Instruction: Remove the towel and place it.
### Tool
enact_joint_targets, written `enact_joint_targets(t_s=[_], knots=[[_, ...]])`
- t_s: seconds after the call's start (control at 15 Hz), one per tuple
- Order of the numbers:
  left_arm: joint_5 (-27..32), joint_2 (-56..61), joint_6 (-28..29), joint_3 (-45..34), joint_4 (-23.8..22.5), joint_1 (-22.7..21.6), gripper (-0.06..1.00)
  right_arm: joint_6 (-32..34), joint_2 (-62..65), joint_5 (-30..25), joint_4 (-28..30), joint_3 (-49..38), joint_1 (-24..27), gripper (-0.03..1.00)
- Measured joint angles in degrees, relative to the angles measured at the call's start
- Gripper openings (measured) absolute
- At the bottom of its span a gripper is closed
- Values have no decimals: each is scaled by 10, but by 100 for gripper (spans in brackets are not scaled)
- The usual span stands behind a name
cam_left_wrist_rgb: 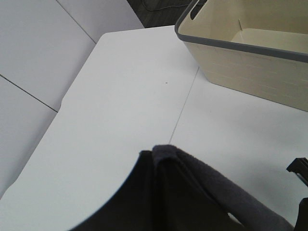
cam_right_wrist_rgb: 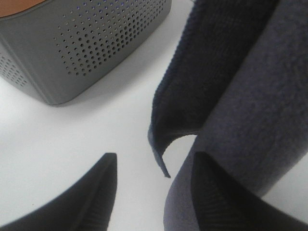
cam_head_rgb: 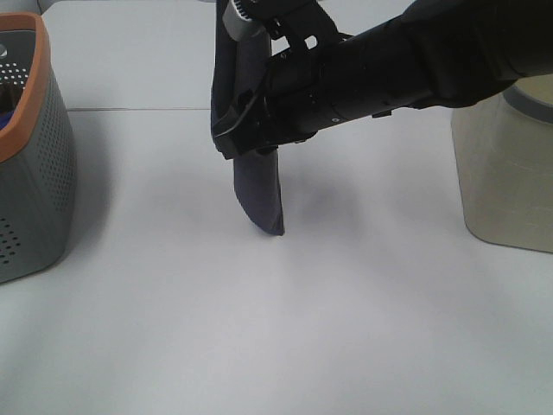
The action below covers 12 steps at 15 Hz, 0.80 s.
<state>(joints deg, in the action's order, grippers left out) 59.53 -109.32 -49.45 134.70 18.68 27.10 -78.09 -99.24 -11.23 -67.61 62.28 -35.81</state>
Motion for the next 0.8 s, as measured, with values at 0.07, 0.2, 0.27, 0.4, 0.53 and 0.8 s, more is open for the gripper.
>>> enact_joint_targets(t_s=[0.07,0.2,0.27,0.4,0.53,0.8], knots=[[0,0,1,0,0,0,0,0,0,0,-12,0,0,48],[0,0,1,0,0,0,0,-6,0,-27,-44,1,0,46],[0,0,1,0,0,0,0,-7,0,-48,-53,3,0,46],[0,0,1,0,0,0,0,-29,-1,-48,-68,11,-1,45],[0,0,1,0,0,0,0,-58,-5,-28,-80,23,-1,45],[3,0,1,0,-2,0,0,-74,-19,12,-84,26,-1,45]])
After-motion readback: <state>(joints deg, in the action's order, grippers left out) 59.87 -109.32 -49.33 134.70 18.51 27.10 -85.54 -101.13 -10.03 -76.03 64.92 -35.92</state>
